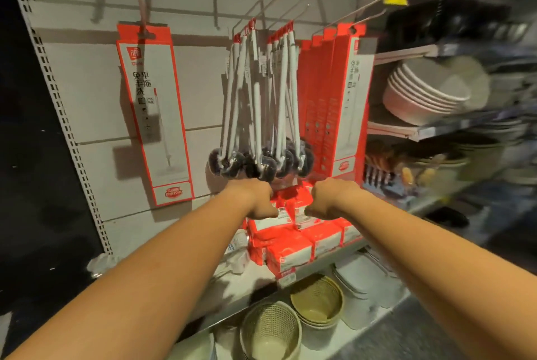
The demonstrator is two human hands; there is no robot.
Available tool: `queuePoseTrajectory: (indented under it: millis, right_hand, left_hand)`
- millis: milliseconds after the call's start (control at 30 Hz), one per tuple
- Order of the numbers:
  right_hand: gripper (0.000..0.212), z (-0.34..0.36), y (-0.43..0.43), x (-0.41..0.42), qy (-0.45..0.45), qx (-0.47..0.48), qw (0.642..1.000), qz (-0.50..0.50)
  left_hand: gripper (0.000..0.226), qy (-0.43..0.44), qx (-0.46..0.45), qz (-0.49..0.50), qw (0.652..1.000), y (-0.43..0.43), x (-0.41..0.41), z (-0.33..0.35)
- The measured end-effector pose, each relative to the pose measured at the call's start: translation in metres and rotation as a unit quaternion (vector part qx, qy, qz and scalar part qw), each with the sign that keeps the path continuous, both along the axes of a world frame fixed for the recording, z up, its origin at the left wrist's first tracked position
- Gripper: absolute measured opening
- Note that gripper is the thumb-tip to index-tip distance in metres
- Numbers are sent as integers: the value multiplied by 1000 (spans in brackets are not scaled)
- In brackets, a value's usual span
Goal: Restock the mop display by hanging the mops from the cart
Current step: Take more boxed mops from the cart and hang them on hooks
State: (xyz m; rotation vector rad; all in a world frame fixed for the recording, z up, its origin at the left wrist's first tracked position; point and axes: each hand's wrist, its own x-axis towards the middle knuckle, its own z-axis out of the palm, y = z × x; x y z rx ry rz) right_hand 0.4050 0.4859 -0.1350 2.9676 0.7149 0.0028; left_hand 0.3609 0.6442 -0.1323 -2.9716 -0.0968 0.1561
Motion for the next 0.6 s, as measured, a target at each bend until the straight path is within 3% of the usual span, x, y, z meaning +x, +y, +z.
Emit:
queuePoseTrajectory:
  millis: [267, 400, 600]
  right_hand:
    - [43, -15, -162, -4, 26, 15, 994, -105]
    - [29, -24, -259, -12, 34, 18, 986, -160]
    - [28, -44, -391, -31, 40, 17, 968, -245]
  left_hand:
    - [43, 7, 1, -127, 992, -164, 36, -11]
    - [39, 21, -16, -182, 983, -262, 48, -21]
    - [32, 45, -51, -244, 967, -399, 51, -45]
